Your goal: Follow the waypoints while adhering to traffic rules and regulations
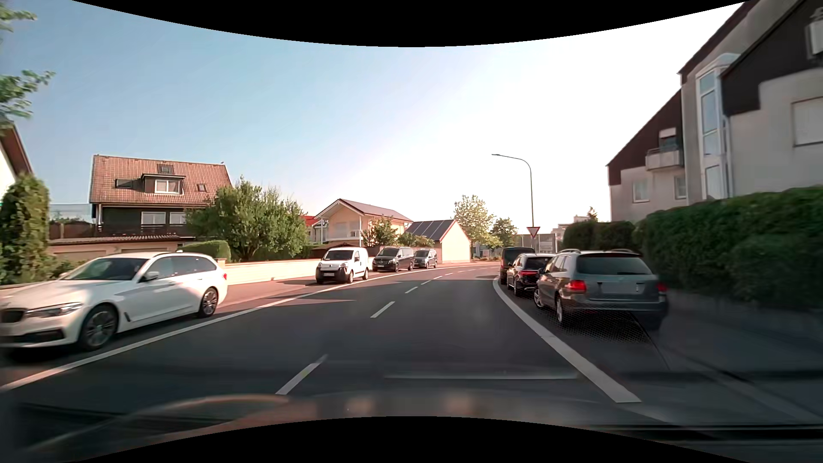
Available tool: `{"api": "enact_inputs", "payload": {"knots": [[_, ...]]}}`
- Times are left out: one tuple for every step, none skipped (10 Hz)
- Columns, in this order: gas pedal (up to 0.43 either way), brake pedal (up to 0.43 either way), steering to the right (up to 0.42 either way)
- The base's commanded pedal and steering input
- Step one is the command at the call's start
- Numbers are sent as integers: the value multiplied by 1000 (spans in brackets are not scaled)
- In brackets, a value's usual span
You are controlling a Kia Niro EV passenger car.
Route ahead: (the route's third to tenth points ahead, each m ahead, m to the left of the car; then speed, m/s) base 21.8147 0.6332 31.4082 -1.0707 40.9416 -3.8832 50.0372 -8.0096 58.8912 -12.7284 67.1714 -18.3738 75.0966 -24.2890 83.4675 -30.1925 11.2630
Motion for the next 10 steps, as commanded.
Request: {"api": "enact_inputs", "payload": {"knots": [[0,0,9],[0,0,10],[0,0,13],[0,0,18],[0,0,21],[0,0,24],[0,0,26],[0,0,26],[0,0,28],[0,0,31]]}}
